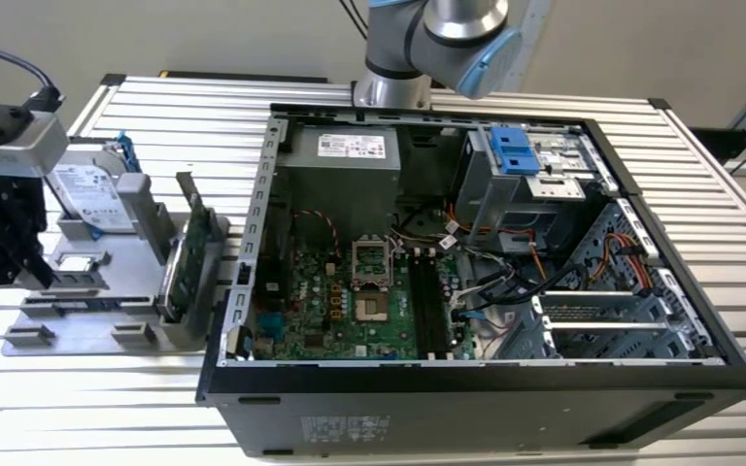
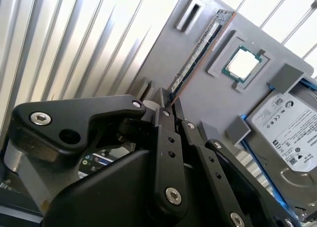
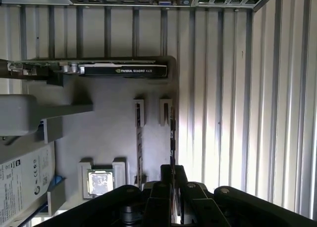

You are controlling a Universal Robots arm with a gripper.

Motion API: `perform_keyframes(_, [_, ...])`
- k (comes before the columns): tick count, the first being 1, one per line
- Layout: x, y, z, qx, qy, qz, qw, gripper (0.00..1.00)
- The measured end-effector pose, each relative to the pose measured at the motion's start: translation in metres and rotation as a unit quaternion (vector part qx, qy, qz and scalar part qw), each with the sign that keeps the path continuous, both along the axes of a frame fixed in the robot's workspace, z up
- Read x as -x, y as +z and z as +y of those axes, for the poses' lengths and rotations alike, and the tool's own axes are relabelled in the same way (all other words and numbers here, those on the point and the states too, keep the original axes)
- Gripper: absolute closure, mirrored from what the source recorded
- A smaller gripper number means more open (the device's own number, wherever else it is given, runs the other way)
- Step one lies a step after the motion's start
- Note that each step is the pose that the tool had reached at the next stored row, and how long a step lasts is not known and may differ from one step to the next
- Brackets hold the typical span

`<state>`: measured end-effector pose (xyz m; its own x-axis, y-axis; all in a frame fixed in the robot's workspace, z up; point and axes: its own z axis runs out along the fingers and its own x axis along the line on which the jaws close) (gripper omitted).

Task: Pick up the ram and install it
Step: 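Pick up the ram and move it above insertion slot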

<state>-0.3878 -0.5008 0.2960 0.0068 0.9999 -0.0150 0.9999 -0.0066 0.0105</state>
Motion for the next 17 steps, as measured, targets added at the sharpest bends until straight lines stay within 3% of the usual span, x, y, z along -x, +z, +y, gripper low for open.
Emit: perform_keyframes(17, [0.0000, 0.0188, 0.0000, 0.0000, 0.000, 0.0000, 1.0000, 1.00])
